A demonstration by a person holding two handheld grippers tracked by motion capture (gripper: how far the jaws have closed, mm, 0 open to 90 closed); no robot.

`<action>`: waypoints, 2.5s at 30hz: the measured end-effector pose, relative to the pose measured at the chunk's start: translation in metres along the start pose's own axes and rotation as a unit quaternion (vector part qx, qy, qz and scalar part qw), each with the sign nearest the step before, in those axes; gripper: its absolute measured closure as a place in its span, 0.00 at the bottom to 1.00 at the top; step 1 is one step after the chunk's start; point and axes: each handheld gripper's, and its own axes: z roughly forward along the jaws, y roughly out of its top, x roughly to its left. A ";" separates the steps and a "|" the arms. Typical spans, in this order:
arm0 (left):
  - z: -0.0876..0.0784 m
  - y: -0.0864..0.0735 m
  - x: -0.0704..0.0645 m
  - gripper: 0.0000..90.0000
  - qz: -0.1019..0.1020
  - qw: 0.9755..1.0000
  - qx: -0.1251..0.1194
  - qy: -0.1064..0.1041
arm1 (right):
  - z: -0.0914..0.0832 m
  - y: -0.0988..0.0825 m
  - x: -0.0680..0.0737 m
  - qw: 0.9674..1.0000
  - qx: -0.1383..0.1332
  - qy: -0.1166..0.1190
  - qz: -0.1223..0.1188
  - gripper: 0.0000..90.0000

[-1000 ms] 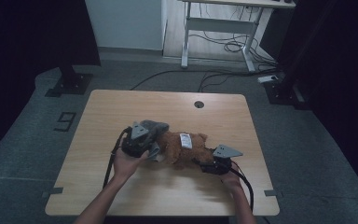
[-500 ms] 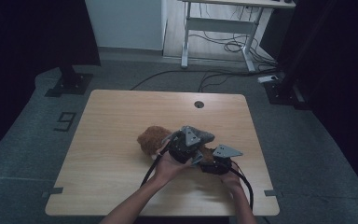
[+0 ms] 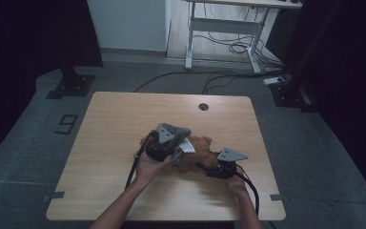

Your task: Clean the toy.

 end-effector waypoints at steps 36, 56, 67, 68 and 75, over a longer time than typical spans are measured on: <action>-0.005 -0.042 0.032 0.89 -0.028 1.000 -0.004 -0.008 | -0.013 0.011 0.015 0.999 0.016 -0.037 0.021 0.15; -0.035 -0.080 0.029 0.89 -0.066 0.996 -0.040 -0.050 | -0.012 0.020 0.029 0.996 0.043 -0.001 0.079 0.15; -0.049 -0.047 0.016 0.88 -0.065 0.992 -0.043 -0.099 | -0.015 0.009 0.031 0.999 0.037 0.003 0.034 0.50; -0.047 -0.038 0.008 0.88 -0.055 0.992 -0.045 -0.106 | -0.014 0.010 0.032 0.999 0.036 0.002 0.028 0.51; -0.009 0.008 -0.060 0.88 0.021 0.991 -0.035 -0.128 | -0.011 0.011 0.037 0.999 0.043 -0.007 -0.006 0.56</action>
